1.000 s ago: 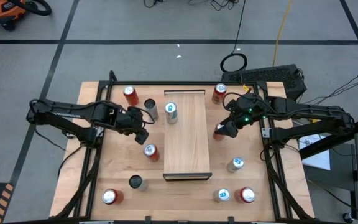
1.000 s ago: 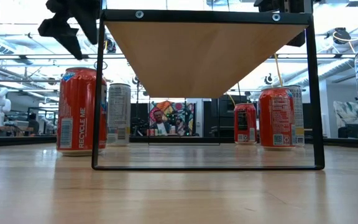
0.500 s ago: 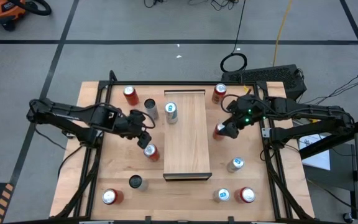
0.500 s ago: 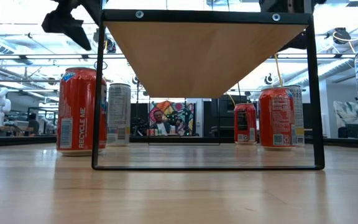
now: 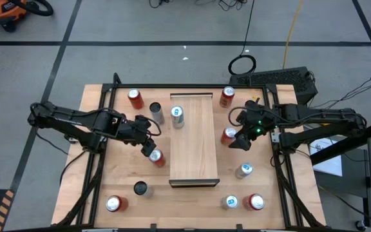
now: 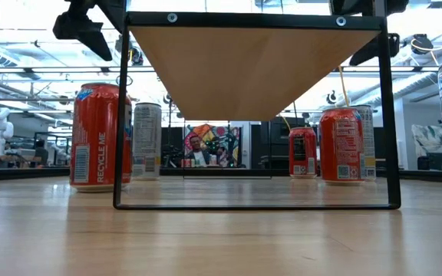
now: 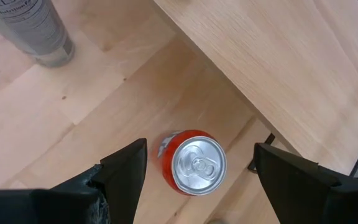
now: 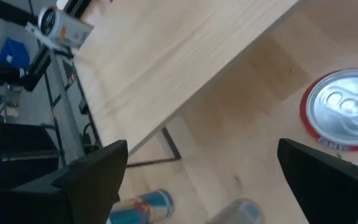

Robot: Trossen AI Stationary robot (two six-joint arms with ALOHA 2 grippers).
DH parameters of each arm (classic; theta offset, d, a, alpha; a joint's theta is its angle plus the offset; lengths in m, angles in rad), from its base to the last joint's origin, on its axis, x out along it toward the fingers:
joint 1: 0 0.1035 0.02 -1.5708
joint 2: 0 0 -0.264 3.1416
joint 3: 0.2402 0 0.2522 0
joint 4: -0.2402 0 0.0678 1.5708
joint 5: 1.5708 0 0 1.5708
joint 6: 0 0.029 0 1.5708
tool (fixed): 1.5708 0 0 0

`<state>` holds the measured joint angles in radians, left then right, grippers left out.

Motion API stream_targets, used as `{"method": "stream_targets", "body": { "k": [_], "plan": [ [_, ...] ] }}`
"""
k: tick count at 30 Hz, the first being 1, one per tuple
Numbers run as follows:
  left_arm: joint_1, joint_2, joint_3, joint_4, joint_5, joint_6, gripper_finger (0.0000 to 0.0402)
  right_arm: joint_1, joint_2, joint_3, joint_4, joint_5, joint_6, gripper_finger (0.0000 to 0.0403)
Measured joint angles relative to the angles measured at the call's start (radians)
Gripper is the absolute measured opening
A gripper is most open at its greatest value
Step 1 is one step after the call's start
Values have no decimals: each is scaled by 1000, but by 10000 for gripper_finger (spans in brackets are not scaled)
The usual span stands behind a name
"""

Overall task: Place canned beverage on shelf
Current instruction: Put the top right white and yellow soda can on the shelf

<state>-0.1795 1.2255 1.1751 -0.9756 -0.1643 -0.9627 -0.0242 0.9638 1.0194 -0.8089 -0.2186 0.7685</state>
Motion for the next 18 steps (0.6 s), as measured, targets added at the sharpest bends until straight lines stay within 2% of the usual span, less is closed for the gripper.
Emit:
{"method": "stream_targets", "body": {
  "k": [12, 18],
  "plan": [
    [-37, 0, 0, 26, 8, -8, 297, 51, -1, 123, -170, 38, -82, 391],
    [-45, 0, 0, 26, -4, -46, 297, 51, -1, 124, -268, 87, -23, 391]
  ]
}}
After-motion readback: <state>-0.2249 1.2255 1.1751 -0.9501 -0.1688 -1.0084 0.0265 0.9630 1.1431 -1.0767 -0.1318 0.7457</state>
